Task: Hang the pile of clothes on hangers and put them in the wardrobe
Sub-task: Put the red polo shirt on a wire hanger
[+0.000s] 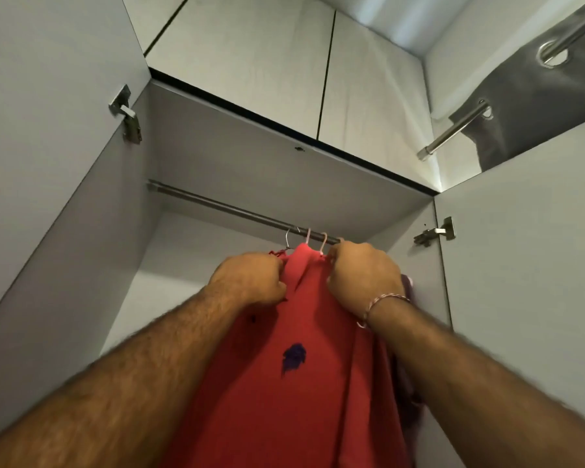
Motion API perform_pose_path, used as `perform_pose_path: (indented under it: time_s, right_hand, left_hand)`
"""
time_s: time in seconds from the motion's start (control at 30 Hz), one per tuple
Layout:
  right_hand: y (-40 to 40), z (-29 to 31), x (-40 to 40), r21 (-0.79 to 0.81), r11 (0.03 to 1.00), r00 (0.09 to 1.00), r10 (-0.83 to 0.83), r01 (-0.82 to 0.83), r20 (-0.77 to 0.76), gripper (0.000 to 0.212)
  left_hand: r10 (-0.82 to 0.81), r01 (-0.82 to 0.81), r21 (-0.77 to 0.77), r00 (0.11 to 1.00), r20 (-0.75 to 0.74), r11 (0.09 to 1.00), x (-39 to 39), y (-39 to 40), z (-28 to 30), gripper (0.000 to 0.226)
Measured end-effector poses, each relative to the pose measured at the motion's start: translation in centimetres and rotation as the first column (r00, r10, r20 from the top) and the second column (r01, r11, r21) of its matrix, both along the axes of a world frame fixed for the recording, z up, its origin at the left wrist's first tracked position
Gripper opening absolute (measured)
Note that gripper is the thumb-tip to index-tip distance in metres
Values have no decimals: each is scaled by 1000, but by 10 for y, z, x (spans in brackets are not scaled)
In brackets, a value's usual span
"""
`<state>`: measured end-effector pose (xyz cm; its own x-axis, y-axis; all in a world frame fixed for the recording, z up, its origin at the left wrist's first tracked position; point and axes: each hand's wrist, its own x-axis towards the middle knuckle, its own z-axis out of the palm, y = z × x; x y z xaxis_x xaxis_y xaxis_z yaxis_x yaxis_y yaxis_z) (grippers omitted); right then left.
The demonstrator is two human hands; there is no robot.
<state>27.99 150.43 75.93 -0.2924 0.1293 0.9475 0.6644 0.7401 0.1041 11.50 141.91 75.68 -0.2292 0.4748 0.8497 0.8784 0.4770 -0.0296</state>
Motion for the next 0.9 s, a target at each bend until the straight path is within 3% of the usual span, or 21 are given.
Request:
perform_pose_path:
  time_s: [0.17,0.37,0.63,0.9]
  right_hand:
    - [39,24,-72,36,999,1000,-21,22,-23,22]
    - [89,63,-137,54,990,990,-129,132,-51,25]
    - [143,105,-200,241,892,924,-375,382,-77,26]
    - [186,142,-223,174,929,944,-309,326,-119,21]
  left_hand:
    - [42,-41,-33,999,5,999,-42,36,11,34]
    - [-19,18,-39,999,-29,999,-99,88,30,49]
    - [-60,54,-79,995,-76,995,-156,156,44,42]
    - [-14,4,-75,991,-130,997,-187,201,51,50]
